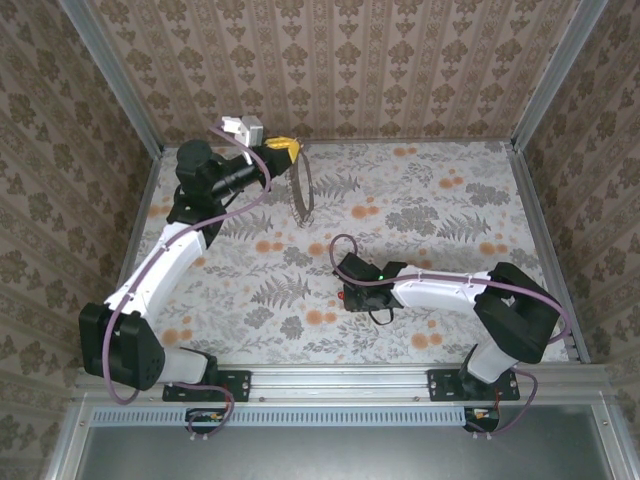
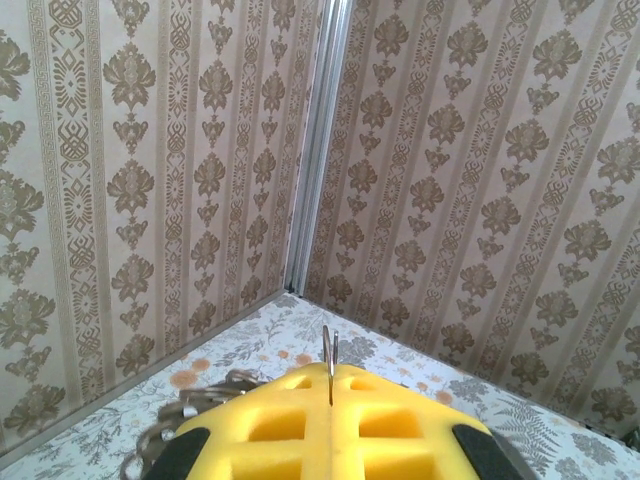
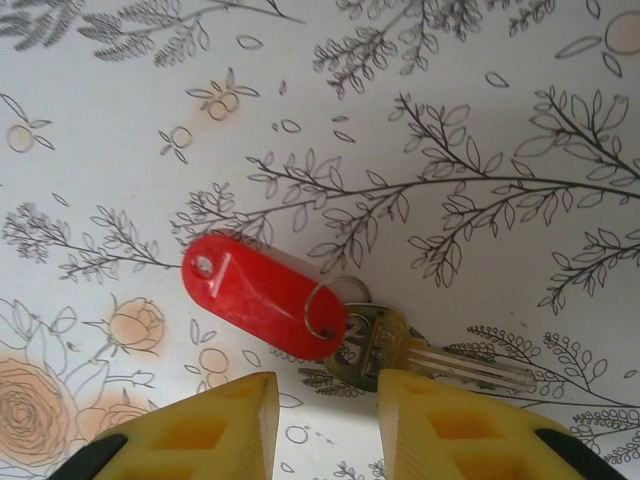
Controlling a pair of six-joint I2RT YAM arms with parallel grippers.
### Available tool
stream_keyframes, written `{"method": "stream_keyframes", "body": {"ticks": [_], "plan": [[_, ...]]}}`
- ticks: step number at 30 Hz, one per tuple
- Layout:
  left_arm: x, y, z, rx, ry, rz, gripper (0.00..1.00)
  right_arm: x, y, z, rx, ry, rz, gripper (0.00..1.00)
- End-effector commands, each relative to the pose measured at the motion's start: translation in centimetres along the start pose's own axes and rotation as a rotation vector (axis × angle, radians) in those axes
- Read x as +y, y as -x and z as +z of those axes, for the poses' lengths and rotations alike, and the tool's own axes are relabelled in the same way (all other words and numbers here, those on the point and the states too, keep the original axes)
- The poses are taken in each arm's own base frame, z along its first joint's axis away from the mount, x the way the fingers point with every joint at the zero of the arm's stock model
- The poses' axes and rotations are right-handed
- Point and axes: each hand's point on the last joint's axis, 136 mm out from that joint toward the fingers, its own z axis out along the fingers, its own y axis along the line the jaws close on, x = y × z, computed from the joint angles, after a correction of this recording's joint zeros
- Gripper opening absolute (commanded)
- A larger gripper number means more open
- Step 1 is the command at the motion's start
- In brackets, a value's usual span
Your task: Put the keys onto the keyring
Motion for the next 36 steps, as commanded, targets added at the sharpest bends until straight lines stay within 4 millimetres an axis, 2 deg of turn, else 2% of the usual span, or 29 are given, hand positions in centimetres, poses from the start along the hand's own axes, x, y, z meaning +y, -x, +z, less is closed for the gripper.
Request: {"method": "stream_keyframes", "body": {"ticks": [1,8,26,36], "plan": [[-0.8,1.9,-0.9,-0.05,0.002,0.029,0.0,-0.5,0.6,-0.1,-0.02,-0.062,0.003,0.33],[-0.6,2.1,-1.0,-0.06,0.007,0.028,0.0,0.2,1.1,0.7,-0.01,-0.079,-0.026,0.32],[-0.7,2.3,-1.0,-0.068,-0.005,0.023,0.0,-0.8,1.1,2.0,-0.007,-0.148,-0.041,0.21],[-0.6,2.3,-1.0,-0.07,-0.007,0.018,0.0,-0.8,1.3,1.4,-0.018,-0.145,-0.047,0.08]]}}
